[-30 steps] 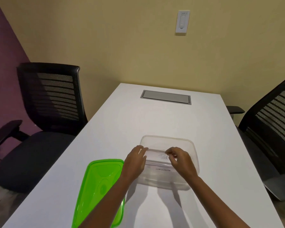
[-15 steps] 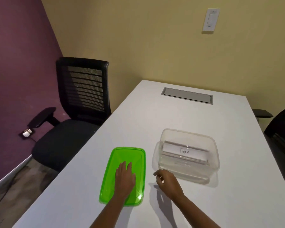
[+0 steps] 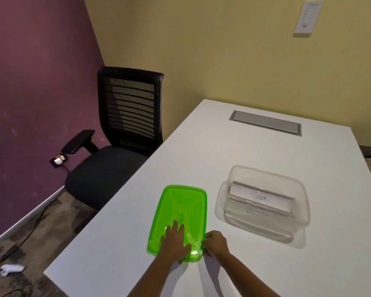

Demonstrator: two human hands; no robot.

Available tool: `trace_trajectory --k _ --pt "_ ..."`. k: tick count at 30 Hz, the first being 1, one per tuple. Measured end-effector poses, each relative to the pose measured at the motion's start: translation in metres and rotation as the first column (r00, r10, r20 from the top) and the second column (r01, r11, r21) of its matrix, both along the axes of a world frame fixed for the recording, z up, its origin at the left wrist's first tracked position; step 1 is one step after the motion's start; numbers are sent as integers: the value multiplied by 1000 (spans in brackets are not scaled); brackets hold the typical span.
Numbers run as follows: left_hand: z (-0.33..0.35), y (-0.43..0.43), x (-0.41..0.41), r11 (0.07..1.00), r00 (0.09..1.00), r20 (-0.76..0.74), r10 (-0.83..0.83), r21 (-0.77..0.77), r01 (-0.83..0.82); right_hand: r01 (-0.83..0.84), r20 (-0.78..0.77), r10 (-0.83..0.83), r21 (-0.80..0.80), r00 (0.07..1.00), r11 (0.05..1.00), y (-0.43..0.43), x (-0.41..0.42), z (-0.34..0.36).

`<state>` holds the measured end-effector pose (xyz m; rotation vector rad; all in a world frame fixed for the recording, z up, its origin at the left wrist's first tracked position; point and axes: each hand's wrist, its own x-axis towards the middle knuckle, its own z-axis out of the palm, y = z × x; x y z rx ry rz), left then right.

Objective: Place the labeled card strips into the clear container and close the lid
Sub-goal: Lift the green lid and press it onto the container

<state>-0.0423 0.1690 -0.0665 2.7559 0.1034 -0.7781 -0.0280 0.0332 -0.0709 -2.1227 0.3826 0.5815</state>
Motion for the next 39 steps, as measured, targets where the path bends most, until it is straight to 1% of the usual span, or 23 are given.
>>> trace_trajectory --k 2,6,9,12,14,15,16,18,19,21,24,27,29,30,32,34,36,37,39 --pt "-1 -1 -3 1000 1000 -5 -30 5 30 12 -16 -13 -16 1000 1000 2 1 0" --pt "-7 0 -13 994 994 20 -109 -22 109 -56 -28 55 -44 998 997 5 7 6" --pt "-9 9 -17 979 976 67 -206 9 206 -5 -41 7 53 999 999 4 15 14" --pt "-5 14 -12 965 960 119 -252 100 241 59 -71 -44 219 996 974 4 23 33" --pt "4 14 -5 976 958 192 -213 95 198 77 -80 -53 327 995 942 6 29 49" --pt "10 14 -2 984 953 247 -178 57 169 81 -78 -55 382 995 921 7 32 58" --pt "15 14 2 991 941 315 -127 -3 134 90 -79 -62 440 995 893 8 35 67" --pt "25 11 7 980 888 452 82 -198 11 114 -76 -87 539 993 835 8 40 86" --pt "31 9 8 958 843 501 194 -281 -54 121 -64 -102 578 993 807 8 42 96" --pt "44 3 15 914 753 554 355 -373 -156 119 -29 -131 638 991 761 6 46 113" --pt "67 -7 30 833 618 591 518 -512 -209 97 28 -156 672 987 735 -2 52 130" --pt "92 -15 44 718 493 557 668 -657 -230 106 70 -203 662 977 742 -15 60 140" --pt "108 -19 53 637 443 508 739 -741 -213 132 89 -243 639 966 758 -27 65 143" --pt "116 -20 57 589 435 470 768 -785 -191 143 104 -262 620 960 771 -34 68 143" --pt "132 -24 64 488 448 390 804 -864 -125 163 172 -306 558 937 813 -51 72 142" --pt "146 -28 69 389 488 314 814 -919 -57 198 296 -353 447 887 872 -69 77 139" --pt "155 -34 72 320 545 258 798 -947 -20 261 403 -393 343 827 902 -88 81 140" --pt "159 -36 74 281 585 225 779 -960 -4 297 434 -421 325 797 898 -97 82 140" --pt "165 -42 77 170 677 134 724 -985 14 361 464 -483 329 743 872 -115 84 142"
